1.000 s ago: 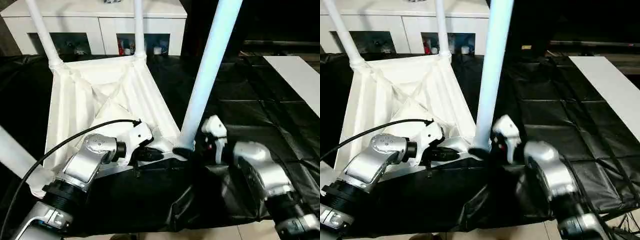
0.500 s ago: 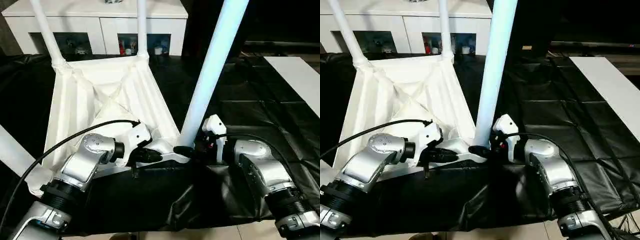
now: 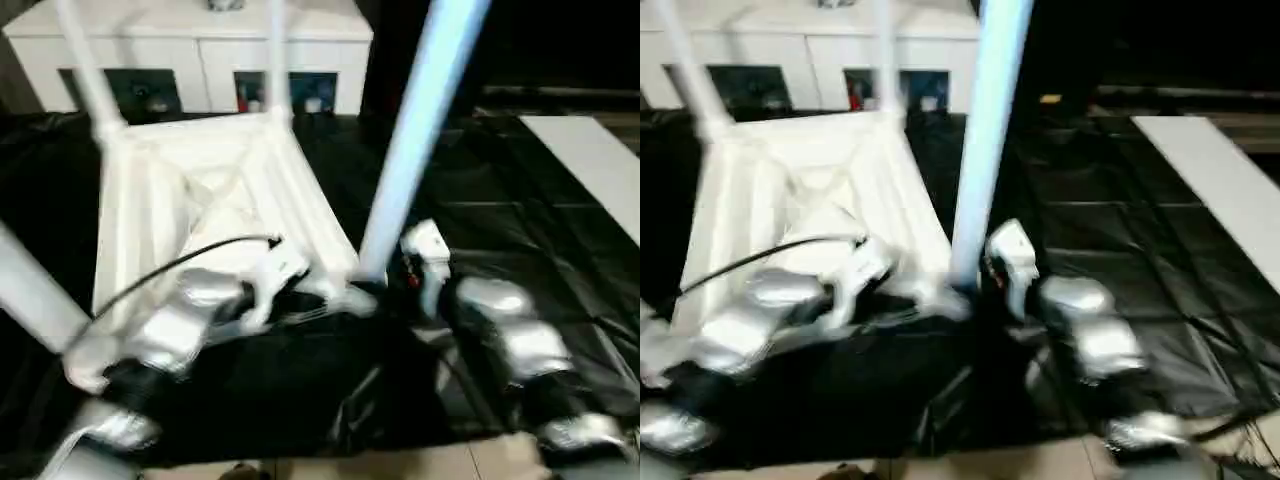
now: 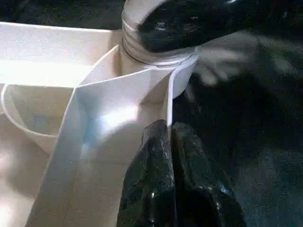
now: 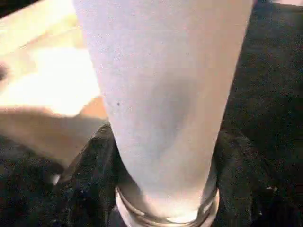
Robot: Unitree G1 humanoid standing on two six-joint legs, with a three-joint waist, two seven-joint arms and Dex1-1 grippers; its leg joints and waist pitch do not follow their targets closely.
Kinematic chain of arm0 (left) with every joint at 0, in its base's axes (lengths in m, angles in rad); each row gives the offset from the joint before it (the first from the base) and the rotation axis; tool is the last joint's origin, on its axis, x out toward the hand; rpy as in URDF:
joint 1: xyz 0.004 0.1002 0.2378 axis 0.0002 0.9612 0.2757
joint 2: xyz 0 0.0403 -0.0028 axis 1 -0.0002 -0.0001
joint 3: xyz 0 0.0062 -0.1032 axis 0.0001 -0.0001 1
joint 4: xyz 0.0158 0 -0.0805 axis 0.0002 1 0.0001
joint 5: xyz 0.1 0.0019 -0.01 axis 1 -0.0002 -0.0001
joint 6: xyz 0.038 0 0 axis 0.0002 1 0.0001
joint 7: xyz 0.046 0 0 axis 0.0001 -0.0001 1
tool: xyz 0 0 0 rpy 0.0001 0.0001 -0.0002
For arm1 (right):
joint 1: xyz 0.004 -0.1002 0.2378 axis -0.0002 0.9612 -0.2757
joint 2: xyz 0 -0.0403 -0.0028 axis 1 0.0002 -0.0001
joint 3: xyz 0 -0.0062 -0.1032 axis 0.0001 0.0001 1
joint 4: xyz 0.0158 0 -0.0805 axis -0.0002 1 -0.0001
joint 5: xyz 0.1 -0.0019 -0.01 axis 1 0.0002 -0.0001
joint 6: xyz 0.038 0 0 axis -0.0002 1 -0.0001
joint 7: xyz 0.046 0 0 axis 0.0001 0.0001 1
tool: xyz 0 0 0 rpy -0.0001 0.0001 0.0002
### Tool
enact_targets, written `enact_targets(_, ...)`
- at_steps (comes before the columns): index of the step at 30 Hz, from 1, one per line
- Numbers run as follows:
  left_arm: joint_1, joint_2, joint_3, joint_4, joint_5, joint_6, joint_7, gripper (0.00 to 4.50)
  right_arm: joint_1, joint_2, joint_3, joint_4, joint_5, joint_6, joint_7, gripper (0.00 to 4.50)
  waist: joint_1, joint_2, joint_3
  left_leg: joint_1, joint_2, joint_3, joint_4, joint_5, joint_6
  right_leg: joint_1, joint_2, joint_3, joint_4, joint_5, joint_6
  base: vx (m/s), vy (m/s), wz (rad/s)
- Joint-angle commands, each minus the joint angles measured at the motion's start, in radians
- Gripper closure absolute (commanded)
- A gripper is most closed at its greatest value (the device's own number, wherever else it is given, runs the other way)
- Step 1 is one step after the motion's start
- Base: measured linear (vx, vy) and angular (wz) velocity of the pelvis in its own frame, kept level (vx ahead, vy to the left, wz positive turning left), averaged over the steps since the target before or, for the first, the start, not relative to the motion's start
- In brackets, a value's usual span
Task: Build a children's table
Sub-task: Rotate leg to tighten
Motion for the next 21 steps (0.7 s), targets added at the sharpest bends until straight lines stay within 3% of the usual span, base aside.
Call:
enact_targets(1, -0.048, -0.053, 0.039, 0.045, -0.002, 0.021, 0.101, 4.5, -0.006, 0.037, -0.019, 0.083, -0.029, 0.065, -0.14, 2.0, -0.005, -0.005, -0.057, 0.038, 0.062, -0.04, -0.105, -0.317, -0.062, 0.01, -0.053, 0.023, -0.08, -0.28, -0.167, 0.0, 0.0, 0.0)
enact_targets(6, -0.128, -0.143, 0.062, 0.179, 0.026, 0.004, 0.271, 4.5, -0.084, 0.136, -0.085, 0.206, -0.031, 0.079, -0.419, 2.01, -0.012, 0.002, -0.06, 0.037, 0.059, -0.041, -0.103, -0.323, -0.065, 0.008, -0.052, 0.023, -0.084, -0.268, -0.159, 0.0, 0.0, 0.0)
enact_targets(7, -0.15, -0.161, 0.071, 0.221, 0.034, -0.015, 0.319, 4.5, -0.114, 0.162, -0.098, 0.248, -0.037, 0.065, -0.496, 2.01, -0.016, 0.001, -0.06, 0.038, 0.058, -0.037, -0.103, -0.329, -0.068, 0.0, -0.051, 0.026, -0.086, -0.253, -0.158, 0.0, 0.0, 0.0)
enact_targets(9, -0.179, -0.174, 0.074, 0.271, 0.052, -0.043, 0.364, 4.5, -0.16, 0.201, -0.099, 0.306, -0.045, 0.028, -0.542, 2.01, -0.016, 0.001, -0.062, 0.038, 0.057, -0.038, -0.103, -0.329, -0.07, 0.002, -0.05, 0.024, -0.084, -0.242, -0.155, 0.0, 0.0, 0.0)
enact_targets(12, -0.187, -0.167, 0.067, 0.277, 0.064, -0.052, 0.361, 4.5, -0.178, 0.222, -0.094, 0.305, -0.047, -0.011, -0.505, 2.01, -0.007, -0.005, -0.066, 0.03, 0.058, -0.035, -0.098, -0.253, -0.033, 0.013, -0.053, 0.024, -0.077, -0.14, -0.155, 0.0, 0.0, 0.0)
enact_targets(14, -0.184, -0.149, 0.052, 0.27, 0.077, -0.06, 0.344, 4.5, -0.171, 0.219, -0.08, 0.277, -0.057, -0.054, -0.454, 1.31, -0.005, -0.005, -0.069, 0.027, 0.057, -0.032, -0.093, -0.186, -0.003, 0.019, -0.051, 0.023, -0.069, -0.053, -0.169, 0.0, 0.0, 0.0)
enact_targets(17, -0.18, -0.127, 0.04, 0.271, 0.078, -0.084, 0.313, 4.5, -0.166, 0.204, -0.076, 0.257, -0.067, -0.088, -0.444, 1.11, -0.004, -0.008, -0.069, 0.02, 0.057, -0.031, -0.09, -0.144, 0.038, 0.026, -0.054, 0.021, -0.065, -0.014, -0.187, 0.0, 0.0, 0.0)
enact_targets(18, -0.171, -0.108, 0.025, 0.255, 0.084, -0.092, 0.287, 4.5, -0.161, 0.189, -0.081, 0.243, -0.066, -0.093, -0.443, 1.11, -0.009, -0.014, -0.072, 0.014, 0.058, -0.034, -0.089, -0.116, 0.046, 0.033, -0.054, 0.019, -0.06, 0.003, -0.19, 0.0, 0.0, 0.0)
enact_targets(21, -0.141, -0.056, -0.011, 0.208, 0.092, -0.114, 0.199, 4.5, -0.142, 0.137, -0.078, 0.195, -0.051, -0.083, -0.36, 0.87, -0.006, -0.009, -0.077, 0.02, 0.058, -0.029, -0.08, -0.079, 0.069, 0.026, -0.051, 0.02, -0.054, 0.056, -0.216, 0.0, 0.0, 0.0)
